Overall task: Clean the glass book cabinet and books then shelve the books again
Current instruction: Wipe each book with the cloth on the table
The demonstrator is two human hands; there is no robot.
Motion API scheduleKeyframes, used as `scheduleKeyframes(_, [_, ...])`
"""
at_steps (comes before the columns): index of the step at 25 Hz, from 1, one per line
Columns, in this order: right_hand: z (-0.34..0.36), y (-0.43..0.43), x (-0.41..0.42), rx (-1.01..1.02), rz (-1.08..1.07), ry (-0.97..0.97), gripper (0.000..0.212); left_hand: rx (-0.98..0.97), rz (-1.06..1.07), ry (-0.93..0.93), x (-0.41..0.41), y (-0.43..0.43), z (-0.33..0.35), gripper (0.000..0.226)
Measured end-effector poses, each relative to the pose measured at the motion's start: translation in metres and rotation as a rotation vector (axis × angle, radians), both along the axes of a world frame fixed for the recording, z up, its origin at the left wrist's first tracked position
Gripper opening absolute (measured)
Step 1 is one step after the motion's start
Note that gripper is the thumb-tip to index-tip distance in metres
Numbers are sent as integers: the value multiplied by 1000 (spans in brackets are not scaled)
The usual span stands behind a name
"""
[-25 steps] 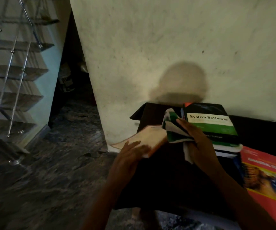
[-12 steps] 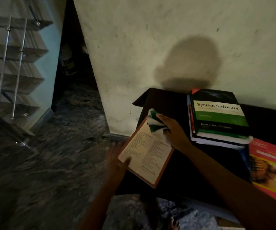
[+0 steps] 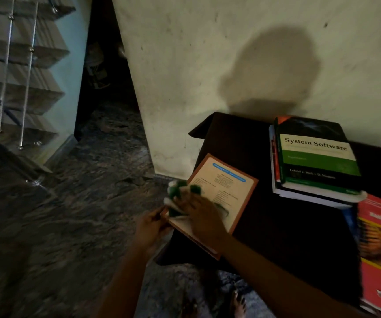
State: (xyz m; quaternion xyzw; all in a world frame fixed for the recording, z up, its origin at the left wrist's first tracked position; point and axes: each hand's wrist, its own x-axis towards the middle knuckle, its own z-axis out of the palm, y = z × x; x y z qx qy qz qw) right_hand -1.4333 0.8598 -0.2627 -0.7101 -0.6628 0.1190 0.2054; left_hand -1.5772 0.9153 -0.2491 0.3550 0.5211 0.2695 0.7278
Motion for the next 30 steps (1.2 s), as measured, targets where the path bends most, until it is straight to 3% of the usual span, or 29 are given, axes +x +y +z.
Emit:
scheduleKeyframes(4, [21,-14,2,50,214,134,43,-56,18,-51,-3,-3,4,23])
scheduleKeyframes(5, [31,-11,22,140,161,133,37,-72,20,-68,-3,-3,5,25])
scheduleKeyframes(6, [36,-7,47,222,51,9,34,-86,26,-77,-3,-4,6,25])
scheduleKeyframes(7, [42,-4,77,194,-58,14,32,-86,28,-65,-2,-4,8,24])
scheduleKeyframes(9, [40,-7,117,68,-368,206,38,-75,22,-24,-1,-5,11,22])
scheduleKeyframes(11, [24,-16,126,-107,-478,69,56,-77,24,22,1,-6,15,21])
scheduleKeyframes(14, [-8,-35,83,5,-349,-160,66,-88,39,51,4,-4,16,21])
scheduleKeyframes(16, [-19,-58,40,121,-246,-100,65,-104,81,36,6,-6,17,24])
scheduleKeyframes(19, [-13,-94,-8,129,-59,-12,45,-123,169,31,10,-14,16,29])
scheduleKeyframes(21, [-1,-105,-8,119,38,121,47,-65,168,59,17,-24,17,35])
scheduleKeyframes(23, [17,-108,2,171,-8,260,63,22,174,73,27,-37,31,28])
scheduleKeyframes(26, [65,-117,26,225,-133,374,60,88,241,-70,38,-57,60,12])
scheduleKeyframes(30, [132,-146,60,269,-159,290,52,288,225,-191,48,-90,125,12])
